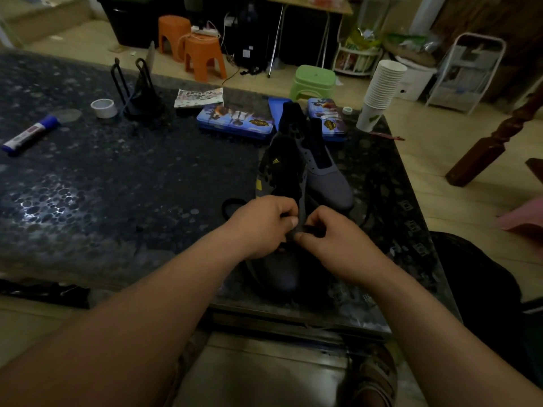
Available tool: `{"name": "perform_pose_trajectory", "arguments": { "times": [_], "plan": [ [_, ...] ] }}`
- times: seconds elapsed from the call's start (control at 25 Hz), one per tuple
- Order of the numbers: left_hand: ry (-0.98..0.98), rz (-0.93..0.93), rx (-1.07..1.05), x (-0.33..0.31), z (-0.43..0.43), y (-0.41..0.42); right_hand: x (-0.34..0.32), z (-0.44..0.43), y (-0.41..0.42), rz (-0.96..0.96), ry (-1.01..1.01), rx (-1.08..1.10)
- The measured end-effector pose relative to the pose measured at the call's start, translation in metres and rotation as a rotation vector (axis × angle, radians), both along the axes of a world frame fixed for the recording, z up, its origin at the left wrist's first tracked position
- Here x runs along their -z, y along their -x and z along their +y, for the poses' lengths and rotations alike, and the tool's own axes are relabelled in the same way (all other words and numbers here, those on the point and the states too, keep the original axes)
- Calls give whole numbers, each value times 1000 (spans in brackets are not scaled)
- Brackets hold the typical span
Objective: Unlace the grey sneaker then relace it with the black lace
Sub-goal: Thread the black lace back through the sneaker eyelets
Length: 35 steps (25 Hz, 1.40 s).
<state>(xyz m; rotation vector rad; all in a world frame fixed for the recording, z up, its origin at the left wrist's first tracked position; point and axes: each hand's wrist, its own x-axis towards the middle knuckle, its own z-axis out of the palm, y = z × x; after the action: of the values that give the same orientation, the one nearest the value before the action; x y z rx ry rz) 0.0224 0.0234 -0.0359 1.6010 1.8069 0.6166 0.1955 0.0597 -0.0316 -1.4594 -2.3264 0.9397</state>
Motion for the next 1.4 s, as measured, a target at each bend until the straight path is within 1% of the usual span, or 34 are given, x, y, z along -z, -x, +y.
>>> {"name": "perform_pose_trajectory", "arguments": {
  "times": [0.12, 0.2, 0.28, 0.4, 0.44, 0.48, 0.52, 0.6, 0.64, 0.68, 0.72, 0.8, 0.84, 0.96, 1.08, 1.12, 1.16, 1.2, 1.28, 1.32, 1.36, 1.4],
  "plan": [
    [-72, 44, -23, 5, -3, 0, 4, -7, 5, -22, -19, 17],
    [-83, 11, -63, 7, -5, 2, 7, -9, 8, -14, -30, 59],
    [-127, -139, -209, 3, -4, 9, 11, -11, 8, -2, -23, 98],
    [-196, -461, -570, -10, 0, 29, 12, -10, 5, 16, 7, 97],
    [-202, -477, -642, -12, 0, 34, 11, -9, 4, 23, 30, 93],
    [-236, -377, -652, -11, 0, 37, 11, -8, 4, 34, 51, 91],
    [-301, -182, -597, -9, -2, 36, 11, -7, 4, 46, 64, 93],
    [-471, 263, -350, -7, -8, 28, 10, -6, 5, 53, 58, 95],
    [-491, 416, -203, -8, -10, 22, 9, -5, 5, 49, 46, 84],
    [-454, 512, -79, -10, -10, 17, 8, -5, 4, 41, 34, 69],
    [-395, 567, 5, -11, -9, 13, 6, -5, 2, 32, 27, 56],
    [-296, 598, 59, -10, -7, 12, 4, -4, 0, 25, 19, 47],
    [-269, 590, 65, -10, -5, 14, 3, -5, 0, 23, 12, 48],
    [-217, 489, 77, -14, -3, 15, 3, -6, 5, -1, -20, 40],
    [-225, 443, 65, -9, -1, 10, 4, -4, 8, -2, -24, 36],
    [-240, 392, 44, -7, -1, 10, 4, -4, 7, -1, -22, 35],
    [-270, 288, -10, -6, 0, 12, 5, -4, 6, 0, -23, 35],
    [-309, 144, -112, -8, 1, 18, 6, -4, 4, 2, -19, 33],
    [-358, -152, -416, -16, 5, 35, 8, -6, 1, 13, 5, 37],
    [-362, -228, -529, -19, 6, 42, 8, -7, 1, 19, 22, 40],
    [-343, -213, -555, -20, 5, 46, 8, -6, 1, 25, 39, 39],
    [-308, -157, -492, -21, 3, 44, 8, -6, 0, 32, 55, 38]
  ]
}}
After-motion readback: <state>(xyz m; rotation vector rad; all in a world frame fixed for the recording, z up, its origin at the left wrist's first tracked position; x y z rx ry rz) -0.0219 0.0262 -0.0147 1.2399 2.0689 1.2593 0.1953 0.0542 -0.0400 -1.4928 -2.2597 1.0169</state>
